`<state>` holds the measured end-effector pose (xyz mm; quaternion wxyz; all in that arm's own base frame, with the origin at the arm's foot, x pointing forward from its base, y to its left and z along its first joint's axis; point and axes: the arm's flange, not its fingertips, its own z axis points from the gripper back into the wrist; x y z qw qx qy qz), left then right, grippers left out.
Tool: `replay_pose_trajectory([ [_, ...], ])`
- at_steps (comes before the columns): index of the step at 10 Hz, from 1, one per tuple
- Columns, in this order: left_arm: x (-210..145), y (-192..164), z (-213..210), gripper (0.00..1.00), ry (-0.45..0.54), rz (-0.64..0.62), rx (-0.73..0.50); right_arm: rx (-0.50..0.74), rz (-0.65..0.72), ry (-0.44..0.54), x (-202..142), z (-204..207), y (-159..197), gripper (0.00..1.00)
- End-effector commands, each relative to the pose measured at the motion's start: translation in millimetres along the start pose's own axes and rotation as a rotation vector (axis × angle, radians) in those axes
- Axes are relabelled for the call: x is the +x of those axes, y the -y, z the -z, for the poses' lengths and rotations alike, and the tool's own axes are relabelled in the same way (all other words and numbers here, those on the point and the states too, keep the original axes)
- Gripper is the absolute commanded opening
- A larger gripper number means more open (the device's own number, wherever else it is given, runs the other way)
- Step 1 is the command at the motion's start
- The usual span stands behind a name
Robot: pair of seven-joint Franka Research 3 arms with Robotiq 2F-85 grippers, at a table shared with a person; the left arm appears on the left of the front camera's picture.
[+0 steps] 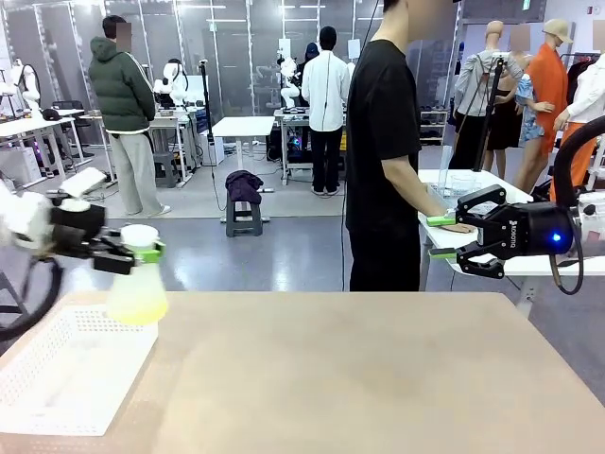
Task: Prepare the solutions needed for the experiment.
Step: When the human places the Big flask in the center of the table, pick up the Big flask and place it in the left Organizing basket.
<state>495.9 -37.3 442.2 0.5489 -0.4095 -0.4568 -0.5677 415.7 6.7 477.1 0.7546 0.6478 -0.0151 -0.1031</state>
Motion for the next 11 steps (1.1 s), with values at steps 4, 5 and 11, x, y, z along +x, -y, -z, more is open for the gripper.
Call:
replay_pose_trajectory([
  [4, -40, 28, -111, 0.0, 0.082, -0.045, 0.183, 0.008, -0.003, -0.006, 0, 0, -1, 0.51],
  [5, -52, 29, -120, 0.0, 0.092, -0.056, 0.208, 0.008, -0.003, -0.006, 0, 0, -1, 0.51],
  [11, -113, 36, -115, 0.0, 0.178, -0.043, 0.194, 0.008, -0.003, -0.006, 0, 0, -1, 0.51],
])
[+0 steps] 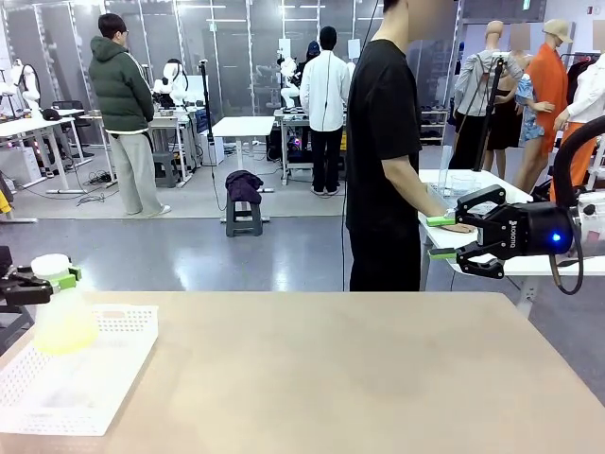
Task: Prepare the solutions needed for the experiment.
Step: When the human places the Big flask in the center of the table, pick up the Big flask and place it in the left Organizing basket.
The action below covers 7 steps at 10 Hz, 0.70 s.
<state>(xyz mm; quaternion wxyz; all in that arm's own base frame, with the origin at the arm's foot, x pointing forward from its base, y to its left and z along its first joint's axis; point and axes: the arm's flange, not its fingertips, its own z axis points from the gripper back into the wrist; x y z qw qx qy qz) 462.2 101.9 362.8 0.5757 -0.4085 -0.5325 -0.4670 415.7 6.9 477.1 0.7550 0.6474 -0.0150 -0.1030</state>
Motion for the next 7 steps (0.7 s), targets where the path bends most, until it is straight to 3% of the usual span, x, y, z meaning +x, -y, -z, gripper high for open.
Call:
replay_pose_trajectory([
  [1, -15, 1, 5, 0.0, 0.055, 0.037, -0.02, 0.009, -0.003, -0.006, 0, -1, -1, 0.51],
  [7, -54, 9, 25, 0.0, 0.045, 0.011, -0.016, 0.009, -0.003, -0.006, 0, -1, -1, 0.51],
])
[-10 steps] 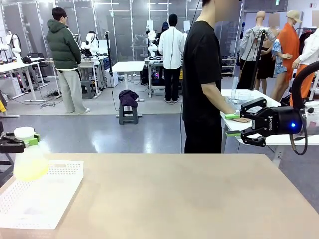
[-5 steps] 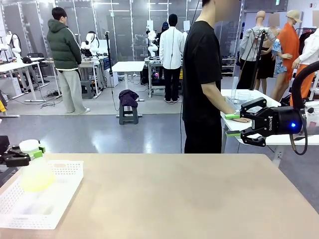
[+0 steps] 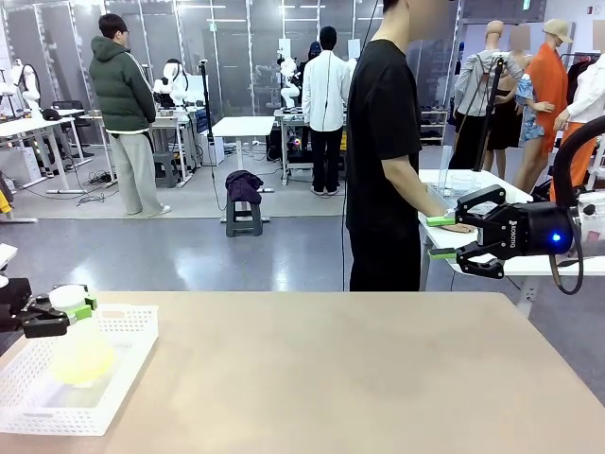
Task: Prepare the solutions needed for the experiment.
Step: When the human places the Big flask in the center of the table, pick up the Big flask and place it in the left Organizing basket.
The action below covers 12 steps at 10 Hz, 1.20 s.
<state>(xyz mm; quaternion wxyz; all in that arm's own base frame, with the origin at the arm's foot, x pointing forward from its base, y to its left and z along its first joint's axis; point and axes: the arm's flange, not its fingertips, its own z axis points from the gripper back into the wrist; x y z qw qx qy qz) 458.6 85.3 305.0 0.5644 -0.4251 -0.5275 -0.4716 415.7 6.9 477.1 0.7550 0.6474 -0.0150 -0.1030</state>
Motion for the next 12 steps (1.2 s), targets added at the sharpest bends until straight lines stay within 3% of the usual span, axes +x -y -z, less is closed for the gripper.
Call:
replay_pose_trajectory([
  [1, -2, 1, 5, 0.0, 0.023, 0.02, 0.024, 0.009, -0.003, -0.006, 0, -1, -1, 0.51],
  [11, -25, 10, 10, 0.0, -0.054, 0.016, 0.05, 0.009, -0.003, -0.006, 0, -1, -1, 0.51],
  [12, -26, 10, 10, 0.29, -0.065, -0.001, 0.042, 0.009, -0.003, -0.006, 0, -1, -1, 0.51],
])
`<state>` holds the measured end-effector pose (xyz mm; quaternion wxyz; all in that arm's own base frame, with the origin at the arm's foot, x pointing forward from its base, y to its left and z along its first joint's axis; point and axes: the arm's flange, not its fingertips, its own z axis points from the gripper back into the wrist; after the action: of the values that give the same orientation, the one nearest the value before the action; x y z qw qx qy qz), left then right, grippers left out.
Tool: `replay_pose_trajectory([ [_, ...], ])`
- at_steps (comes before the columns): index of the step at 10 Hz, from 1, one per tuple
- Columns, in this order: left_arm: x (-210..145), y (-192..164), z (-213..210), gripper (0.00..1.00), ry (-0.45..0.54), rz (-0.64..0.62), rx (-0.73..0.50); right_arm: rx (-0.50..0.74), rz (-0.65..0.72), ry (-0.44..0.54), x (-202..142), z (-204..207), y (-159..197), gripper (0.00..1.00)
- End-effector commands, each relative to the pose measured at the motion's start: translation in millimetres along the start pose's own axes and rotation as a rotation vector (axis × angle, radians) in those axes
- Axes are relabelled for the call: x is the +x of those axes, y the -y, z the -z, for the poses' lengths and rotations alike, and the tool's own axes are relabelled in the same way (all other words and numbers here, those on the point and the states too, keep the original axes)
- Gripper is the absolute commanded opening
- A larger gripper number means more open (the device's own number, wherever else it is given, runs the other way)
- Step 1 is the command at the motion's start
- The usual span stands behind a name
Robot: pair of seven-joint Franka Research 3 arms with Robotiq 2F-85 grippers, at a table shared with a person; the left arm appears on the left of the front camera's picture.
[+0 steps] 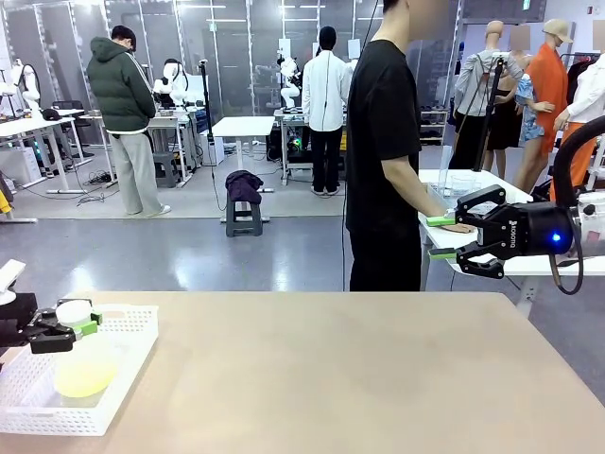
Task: Prepare the solutions needed for the experiment.
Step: When the human places the Big flask in the center of the table, pick up the Big flask and place it in the left Organizing basket.
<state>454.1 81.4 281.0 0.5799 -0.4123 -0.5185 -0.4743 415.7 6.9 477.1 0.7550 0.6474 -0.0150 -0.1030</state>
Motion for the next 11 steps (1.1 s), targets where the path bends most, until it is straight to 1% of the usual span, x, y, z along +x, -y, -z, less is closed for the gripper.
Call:
replay_pose_trajectory([
  [1, -4.0, 5.6, 3.4, 0.45, -0.036, 0.022, 0.015, 0.009, -0.003, -0.006, -0.4, -0.5, -0.8, 0.51],
  [2, -4.6, 6.0, 2.6, 0.48, -0.039, 0.025, 0.016, 0.009, -0.003, -0.006, -0.4, -0.5, -0.8, 0.51],
  [3, -5.0, 6.4, 1.1, 0.65, -0.04, 0.025, 0.013, 0.009, -0.003, -0.006, -0.4, -0.5, -0.8, 0.51],
  [4, -4.3, 7.4, 0.2, 0.68, -0.046, 0.025, 0.012, 0.009, -0.003, -0.006, -0.4, -0.5, -0.8, 0.51],
  [5, -3.5, 8.0, -1.4, 0.85, -0.04, 0.027, 0.014, 0.009, -0.003, -0.006, -0.4, -0.5, -0.8, 0.51],
  [6, -3.8, 8.0, -1.9, 0.88, -0.039, 0.025, 0.015, 0.009, -0.003, -0.006, -0.4, -0.5, -0.8, 0.51],
  [7, -3.0, 8.5, -3.9, 1.0, -0.059, 0.001, 0.039, 0.009, -0.003, -0.006, -0.4, -0.5, -0.8, 0.51],
  [8, -3.5, 0.8, -2.7, 1.0, -0.02, 0.0, 0.007, 0.009, -0.003, -0.006, -0.4, -0.5, -0.8, 0.51],
  [11, -3.5, 0.8, -2.7, 1.0, -0.02, 0.0, 0.007, 0.009, -0.003, -0.006, -0.4, -0.5, -0.8, 0.51],
])
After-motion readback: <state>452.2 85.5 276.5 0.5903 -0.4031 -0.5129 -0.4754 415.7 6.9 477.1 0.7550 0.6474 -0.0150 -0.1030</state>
